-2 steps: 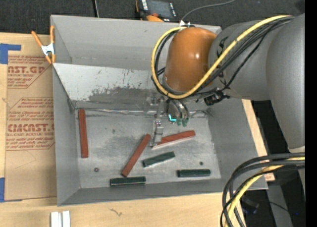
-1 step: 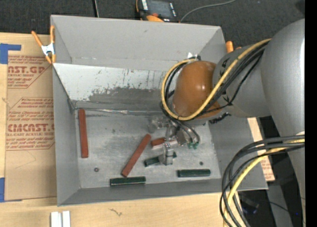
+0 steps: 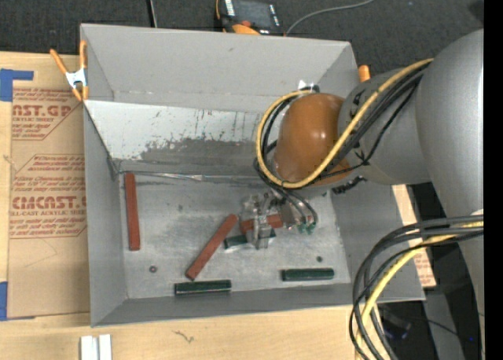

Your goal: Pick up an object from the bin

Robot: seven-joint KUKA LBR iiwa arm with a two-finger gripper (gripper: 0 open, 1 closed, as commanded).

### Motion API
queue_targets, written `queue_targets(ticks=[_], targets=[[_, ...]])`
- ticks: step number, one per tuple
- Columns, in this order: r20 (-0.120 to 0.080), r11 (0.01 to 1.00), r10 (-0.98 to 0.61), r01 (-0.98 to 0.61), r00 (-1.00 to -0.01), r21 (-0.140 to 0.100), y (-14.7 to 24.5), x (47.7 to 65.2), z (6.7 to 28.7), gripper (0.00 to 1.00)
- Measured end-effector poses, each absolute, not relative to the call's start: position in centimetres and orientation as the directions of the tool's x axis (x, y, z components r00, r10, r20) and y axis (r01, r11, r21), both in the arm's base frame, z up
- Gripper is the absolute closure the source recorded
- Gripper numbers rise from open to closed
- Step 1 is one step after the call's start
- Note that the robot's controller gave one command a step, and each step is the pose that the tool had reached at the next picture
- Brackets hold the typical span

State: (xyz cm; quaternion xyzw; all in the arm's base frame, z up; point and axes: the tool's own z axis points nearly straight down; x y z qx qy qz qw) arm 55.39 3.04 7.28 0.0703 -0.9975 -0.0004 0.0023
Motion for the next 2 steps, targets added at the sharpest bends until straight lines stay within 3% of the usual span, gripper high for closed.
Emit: queue_targets(ticks=[1, 2], targets=[[-0.006, 0.82, -0.572, -0.572, -0.82, -0.003, 5.0, 53.0, 7.2, 1.0], [-0.004, 0.421, -0.907, -0.907, -0.421, -0.004, 1.3, 58.7, 20.7, 1.0]])
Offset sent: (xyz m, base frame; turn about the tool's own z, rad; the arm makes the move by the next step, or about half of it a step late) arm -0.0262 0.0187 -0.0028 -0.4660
